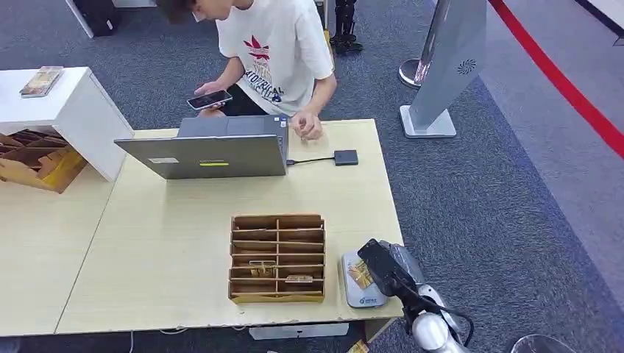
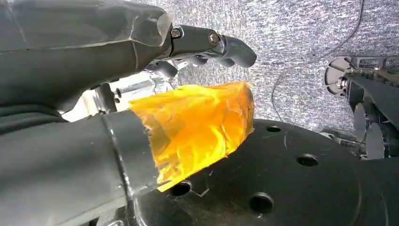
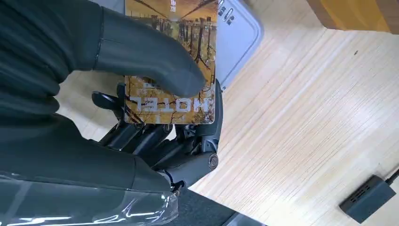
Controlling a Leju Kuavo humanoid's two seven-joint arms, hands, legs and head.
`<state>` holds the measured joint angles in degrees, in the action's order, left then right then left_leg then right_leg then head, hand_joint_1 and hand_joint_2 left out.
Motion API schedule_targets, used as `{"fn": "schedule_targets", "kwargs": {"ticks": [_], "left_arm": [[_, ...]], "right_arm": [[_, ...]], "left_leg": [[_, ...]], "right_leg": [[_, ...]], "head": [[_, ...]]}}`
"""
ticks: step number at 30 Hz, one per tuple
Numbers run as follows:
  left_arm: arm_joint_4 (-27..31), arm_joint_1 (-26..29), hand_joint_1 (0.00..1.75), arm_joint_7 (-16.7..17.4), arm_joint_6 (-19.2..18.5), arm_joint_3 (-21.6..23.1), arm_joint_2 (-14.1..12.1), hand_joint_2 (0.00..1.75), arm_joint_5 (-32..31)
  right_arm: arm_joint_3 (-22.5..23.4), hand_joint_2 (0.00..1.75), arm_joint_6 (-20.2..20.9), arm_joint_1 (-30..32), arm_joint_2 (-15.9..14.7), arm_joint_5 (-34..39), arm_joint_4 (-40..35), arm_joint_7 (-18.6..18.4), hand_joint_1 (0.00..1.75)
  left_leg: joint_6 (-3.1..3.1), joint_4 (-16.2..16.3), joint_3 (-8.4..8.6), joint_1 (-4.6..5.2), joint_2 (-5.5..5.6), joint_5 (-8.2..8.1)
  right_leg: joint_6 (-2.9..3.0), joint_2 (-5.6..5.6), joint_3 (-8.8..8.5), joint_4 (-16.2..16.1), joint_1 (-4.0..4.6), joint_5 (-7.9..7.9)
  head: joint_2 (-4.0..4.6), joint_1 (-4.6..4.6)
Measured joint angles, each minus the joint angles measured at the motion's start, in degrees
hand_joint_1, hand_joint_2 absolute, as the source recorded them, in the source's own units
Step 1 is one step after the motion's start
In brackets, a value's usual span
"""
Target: Pass the card to the sensor for recognition and then transmit it.
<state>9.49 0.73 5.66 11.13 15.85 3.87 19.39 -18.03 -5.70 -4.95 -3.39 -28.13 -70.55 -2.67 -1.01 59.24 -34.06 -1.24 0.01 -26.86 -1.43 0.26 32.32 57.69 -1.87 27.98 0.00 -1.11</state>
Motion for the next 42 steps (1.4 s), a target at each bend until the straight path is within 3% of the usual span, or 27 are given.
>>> {"fn": "schedule_targets", "kwargs": {"ticks": [42], "left_arm": [[0.0, 0.0, 0.0, 0.0, -0.15, 0.0, -0.02, 0.0, -0.02]], "right_arm": [[0.0, 1.75, 0.07, -0.12, 0.0, -0.07, 0.42, 0.09, 1.75]], "left_leg": [[0.0, 0.0, 0.02, 0.0, 0.0, 0.0]], "right_leg": [[0.0, 0.0, -0.02, 0.0, 0.0, 0.0]], "head": [[0.0, 0.0]]}}
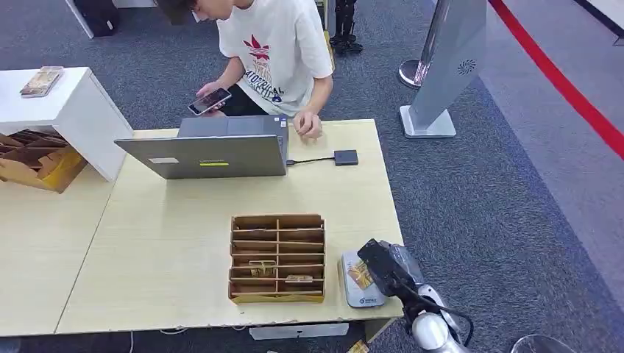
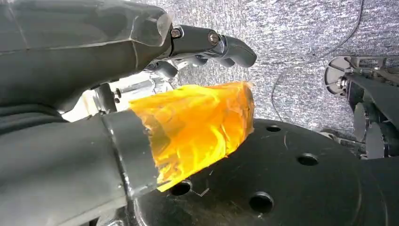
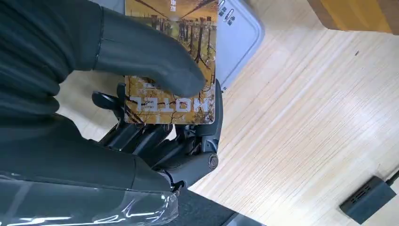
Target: Pass the card to the sensor for recognition and then transmit it.
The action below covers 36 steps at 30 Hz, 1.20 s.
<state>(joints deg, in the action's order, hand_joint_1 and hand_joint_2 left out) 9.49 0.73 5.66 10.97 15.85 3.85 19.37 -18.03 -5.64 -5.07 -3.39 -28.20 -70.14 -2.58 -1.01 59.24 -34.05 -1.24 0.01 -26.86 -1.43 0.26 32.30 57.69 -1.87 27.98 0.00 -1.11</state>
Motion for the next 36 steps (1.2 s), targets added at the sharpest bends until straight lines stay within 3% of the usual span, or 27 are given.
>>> {"fn": "schedule_targets", "kwargs": {"ticks": [26, 29, 31, 36], "left_arm": [[0.0, 0.0, 0.0, 0.0, 0.04, 0.0, -0.04, 0.0, 0.07], [0.0, 0.0, 0.0, 0.0, 0.26, 0.0, -0.02, 0.0, 0.31], [0.0, 0.01, 0.0, -0.28, 0.7, 0.0, 0.04, 0.0, 0.55], [0.0, 0.0, 0.0, -0.81, 1.75, 0.0, 0.63, 0.0, 0.9]], "right_arm": [[0.04, 1.75, -0.26, 0.01, 0.0, 0.0, 0.13, 0.33, 1.75], [0.18, 1.75, -2.78, 0.34, 0.04, -0.28, -0.4, 2.17, 1.75], [0.88, 1.75, -7.05, 1.04, 0.68, 0.13, -2.19, 5.25, 1.75], [2.71, 1.75, -13.74, 3.83, 3.67, 3.8, -11.89, 10.85, 1.75]], "left_leg": [[0.0, 0.0, 0.01, 0.0, 0.0, 0.0], [0.0, 0.0, 0.0, 0.0, 0.0, 0.0], [0.0, 0.0, 0.0, 0.0, 0.0, 0.0], [0.0, 0.0, -0.02, 0.0, 0.0, 0.0]], "right_leg": [[0.0, 0.0, 0.0, 0.0, 0.0, 0.0], [0.0, 0.0, 0.0, 0.0, 0.0, 0.0], [0.0, 0.0, 0.0, 0.0, 0.0, 0.0], [0.0, 0.0, 0.03, 0.01, 0.0, 0.01]], "head": [[0.0, 0.0], [0.0, 0.0], [0.0, 0.0], [0.0, 0.0]]}}
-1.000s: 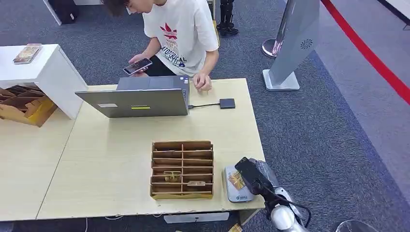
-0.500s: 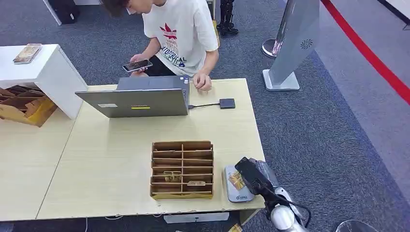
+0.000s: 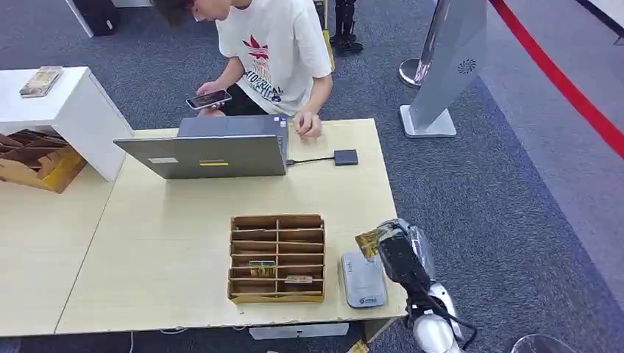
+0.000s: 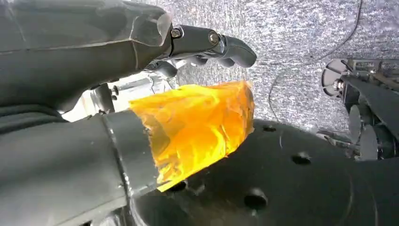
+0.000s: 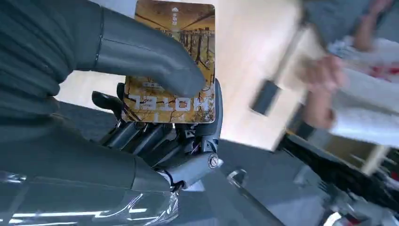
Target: Pass the card to the sensor for recognition and then transmit it.
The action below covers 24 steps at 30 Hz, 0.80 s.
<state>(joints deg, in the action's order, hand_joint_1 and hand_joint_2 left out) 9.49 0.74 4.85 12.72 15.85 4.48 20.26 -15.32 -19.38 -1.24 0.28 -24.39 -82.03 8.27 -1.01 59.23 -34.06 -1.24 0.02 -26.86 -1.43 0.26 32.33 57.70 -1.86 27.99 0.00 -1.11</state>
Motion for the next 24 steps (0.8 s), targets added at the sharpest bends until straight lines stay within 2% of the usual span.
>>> {"fn": "schedule_targets", "kwargs": {"ticks": [5, 10, 18, 24], "left_arm": [[0.0, 0.0, 0.0, -0.44, 0.46, 0.0, 0.4, 0.0, -0.04], [-0.02, -0.03, 0.0, -0.77, 0.46, 0.07, 0.68, 0.0, -0.09], [0.0, -0.17, 0.0, -0.9, 0.15, 0.22, 0.75, 0.0, -0.79], [0.0, -0.63, 0.0, -0.72, -0.74, 1.38, 0.59, 0.0, -2.06]], "right_arm": [[0.46, 1.75, -5.25, 2.08, 1.99, 1.62, -10.56, 5.62, 1.75], [0.33, 1.75, -6.72, 2.82, 2.95, 2.73, -17.85, 7.38, 1.75], [-2.3, 1.75, -5.93, 0.23, 3.11, 3.52, -20.21, 8.16, 1.75], [-6.3, 1.75, -1.93, -6.94, 3.26, 4.18, -18.2, 6.65, 1.75]], "left_leg": [[0.0, 0.0, -0.01, 0.0, 0.0, 0.0], [0.0, 0.0, 0.0, 0.0, -0.02, 0.0], [-0.02, 0.0, 0.01, 0.0, -0.03, 0.02], [-0.01, 0.0, 0.01, 0.0, -0.03, 0.04]], "right_leg": [[-0.01, -0.01, 0.01, 0.0, 0.0, 0.01], [-0.01, -0.02, -0.01, 0.0, -0.01, 0.0], [0.02, -0.03, -0.02, 0.02, 0.0, -0.02], [0.02, -0.04, -0.02, 0.04, 0.0, -0.03]], "head": [[0.0, 0.02], [0.0, 0.0], [0.0, 0.0], [0.0, 0.0]]}}
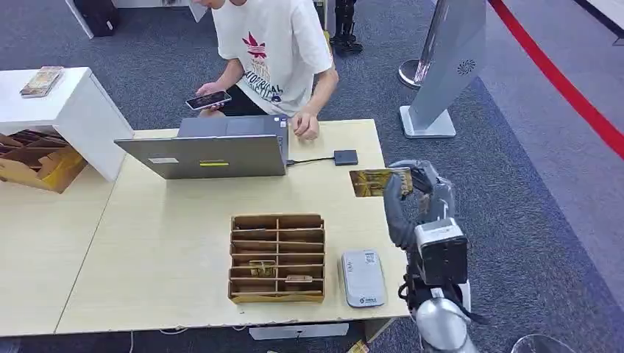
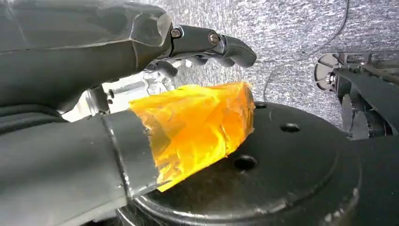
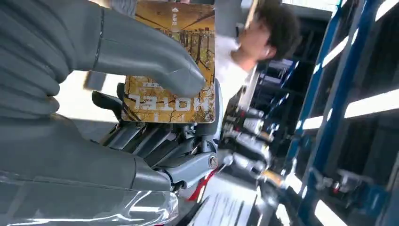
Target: Pass the card to the sensor for recognition and then transmit it.
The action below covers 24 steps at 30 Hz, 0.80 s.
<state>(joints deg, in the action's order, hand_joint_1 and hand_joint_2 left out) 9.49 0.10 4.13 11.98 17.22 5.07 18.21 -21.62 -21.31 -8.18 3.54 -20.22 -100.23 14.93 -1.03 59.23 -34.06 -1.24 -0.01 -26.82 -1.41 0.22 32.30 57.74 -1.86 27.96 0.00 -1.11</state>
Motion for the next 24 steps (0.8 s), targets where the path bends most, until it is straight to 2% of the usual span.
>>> {"fn": "schedule_targets", "kwargs": {"ticks": [7, 13, 18, 24], "left_arm": [[0.0, -0.73, 0.0, 0.52, -1.27, 1.9, -0.83, 0.0, -2.21], [0.0, -1.2, 0.0, 1.01, -1.7, 3.12, -1.36, 0.0, -2.82], [0.0, -1.53, 0.0, 1.7, -2.51, 4.59, -1.83, 0.0, -4.94], [0.0, -2.17, 0.0, 2.32, -2.93, 6.12, -2.29, 0.0, -6.12]], "right_arm": [[-5.55, 1.75, 4.7, -12.95, 1.12, -2.69, 8.86, -5.27, 1.75], [-7.82, 1.75, 5.31, -19.85, 2.14, -4.06, 15.25, -6.77, 1.75], [-10.07, 1.75, 6.9, -26.22, 3.12, -10.55, 22.12, -9.5, 1.75], [-11.45, 1.75, 6.9, -33.23, 5.38, -14.08, 30.12, -11.43, 1.75]], "left_leg": [[0.01, 0.0, 0.01, -0.01, -0.01, 0.09], [0.01, 0.0, 0.0, -0.01, 0.04, 0.1], [0.01, 0.0, -0.02, 0.0, 0.0, 0.1], [0.0, 0.0, -0.03, -0.02, 0.04, 0.17]], "right_leg": [[0.03, 0.0, 0.0, 0.04, 0.0, -0.05], [0.03, 0.05, 0.0, 0.04, 0.0, -0.06], [0.02, -0.02, 0.04, 0.04, 0.0, -0.07], [0.03, 0.06, 0.03, 0.07, 0.01, -0.08]], "head": [[0.0, 0.02], [0.0, 0.0], [0.0, 0.0], [0.0, 0.02]]}}
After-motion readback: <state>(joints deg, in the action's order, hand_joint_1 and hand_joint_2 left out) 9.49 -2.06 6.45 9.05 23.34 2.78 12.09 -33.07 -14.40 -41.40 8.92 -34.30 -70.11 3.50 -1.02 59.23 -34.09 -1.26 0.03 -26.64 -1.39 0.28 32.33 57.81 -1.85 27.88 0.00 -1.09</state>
